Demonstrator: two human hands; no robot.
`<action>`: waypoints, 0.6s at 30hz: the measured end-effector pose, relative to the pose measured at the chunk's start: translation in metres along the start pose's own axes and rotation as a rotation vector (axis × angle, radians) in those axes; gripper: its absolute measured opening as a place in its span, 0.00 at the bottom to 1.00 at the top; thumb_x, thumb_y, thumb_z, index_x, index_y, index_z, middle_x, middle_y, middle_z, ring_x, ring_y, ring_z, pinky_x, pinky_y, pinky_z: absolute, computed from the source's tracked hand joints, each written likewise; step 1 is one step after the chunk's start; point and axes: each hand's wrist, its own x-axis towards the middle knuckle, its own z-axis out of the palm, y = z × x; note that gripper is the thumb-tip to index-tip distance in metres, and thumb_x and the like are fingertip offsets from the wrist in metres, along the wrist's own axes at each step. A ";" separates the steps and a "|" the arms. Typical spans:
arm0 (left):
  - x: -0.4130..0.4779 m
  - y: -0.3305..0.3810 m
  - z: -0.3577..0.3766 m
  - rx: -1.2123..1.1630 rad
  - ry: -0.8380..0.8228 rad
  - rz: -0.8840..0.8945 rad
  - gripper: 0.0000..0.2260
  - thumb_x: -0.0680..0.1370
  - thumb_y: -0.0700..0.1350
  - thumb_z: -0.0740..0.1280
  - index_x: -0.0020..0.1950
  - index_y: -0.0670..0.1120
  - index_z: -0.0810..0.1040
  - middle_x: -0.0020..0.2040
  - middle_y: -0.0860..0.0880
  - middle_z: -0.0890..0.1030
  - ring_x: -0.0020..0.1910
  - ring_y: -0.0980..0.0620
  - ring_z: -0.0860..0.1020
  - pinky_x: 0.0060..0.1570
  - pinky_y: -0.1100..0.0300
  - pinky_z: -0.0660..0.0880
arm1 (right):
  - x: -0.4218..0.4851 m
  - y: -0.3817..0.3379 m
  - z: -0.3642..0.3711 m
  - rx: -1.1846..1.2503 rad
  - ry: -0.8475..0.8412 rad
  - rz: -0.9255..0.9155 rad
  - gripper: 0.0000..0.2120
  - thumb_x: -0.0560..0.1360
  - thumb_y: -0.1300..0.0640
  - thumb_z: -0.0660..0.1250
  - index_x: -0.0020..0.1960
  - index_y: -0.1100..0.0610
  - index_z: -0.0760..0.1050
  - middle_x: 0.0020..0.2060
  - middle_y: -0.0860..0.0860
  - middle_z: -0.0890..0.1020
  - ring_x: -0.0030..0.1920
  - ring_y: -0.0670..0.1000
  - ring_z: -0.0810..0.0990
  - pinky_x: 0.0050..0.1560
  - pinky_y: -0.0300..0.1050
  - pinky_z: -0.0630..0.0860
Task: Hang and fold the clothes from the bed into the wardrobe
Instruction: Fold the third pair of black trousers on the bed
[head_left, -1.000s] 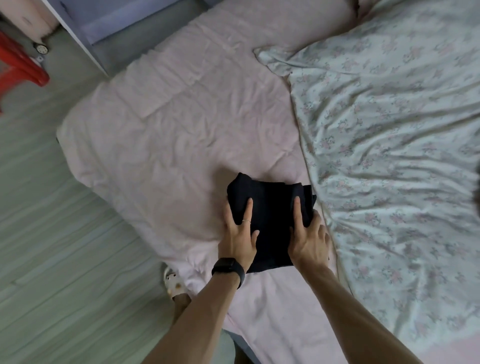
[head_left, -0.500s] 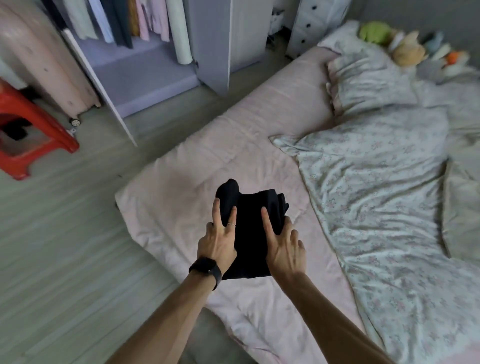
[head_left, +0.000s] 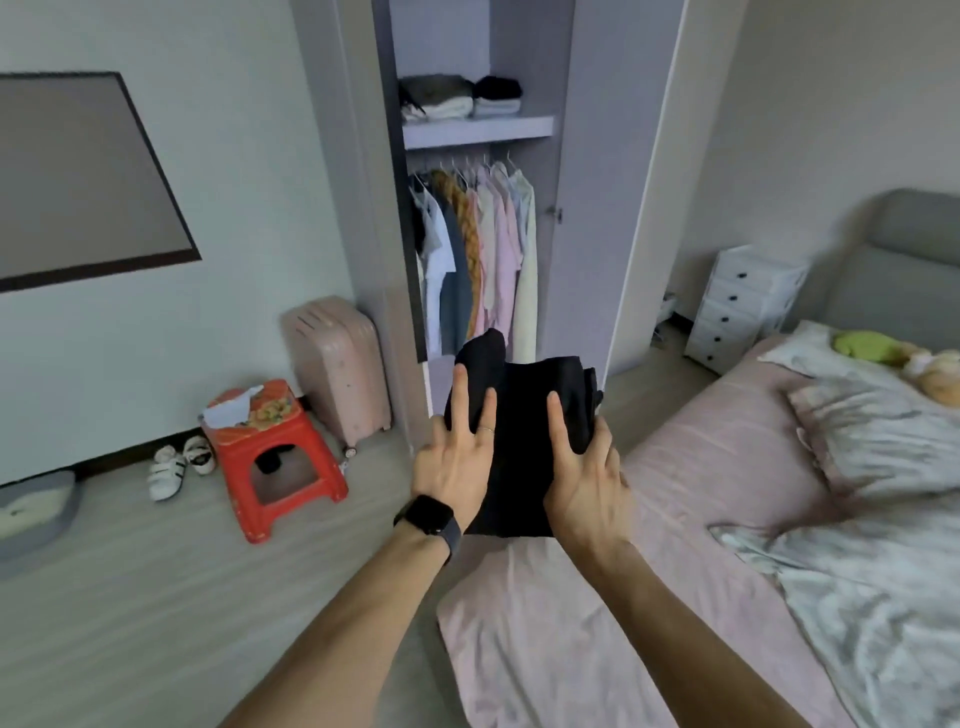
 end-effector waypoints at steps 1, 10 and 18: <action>0.014 -0.013 -0.010 0.006 0.032 -0.004 0.39 0.74 0.35 0.65 0.82 0.50 0.55 0.81 0.38 0.44 0.53 0.44 0.77 0.30 0.58 0.76 | 0.016 -0.014 -0.004 0.017 0.033 -0.005 0.46 0.76 0.61 0.64 0.81 0.40 0.38 0.70 0.64 0.64 0.55 0.64 0.77 0.47 0.57 0.81; 0.151 -0.119 -0.055 0.001 0.243 0.003 0.41 0.73 0.36 0.67 0.81 0.53 0.52 0.81 0.43 0.38 0.59 0.43 0.71 0.38 0.55 0.77 | 0.162 -0.119 -0.004 0.108 0.220 -0.078 0.48 0.76 0.62 0.64 0.79 0.38 0.35 0.73 0.62 0.61 0.58 0.63 0.76 0.45 0.57 0.81; 0.283 -0.169 -0.055 -0.063 0.319 0.058 0.38 0.76 0.36 0.65 0.81 0.54 0.52 0.79 0.43 0.36 0.60 0.43 0.68 0.42 0.55 0.78 | 0.285 -0.165 0.009 0.026 0.293 -0.031 0.50 0.74 0.63 0.67 0.80 0.41 0.37 0.71 0.64 0.65 0.51 0.61 0.78 0.39 0.53 0.79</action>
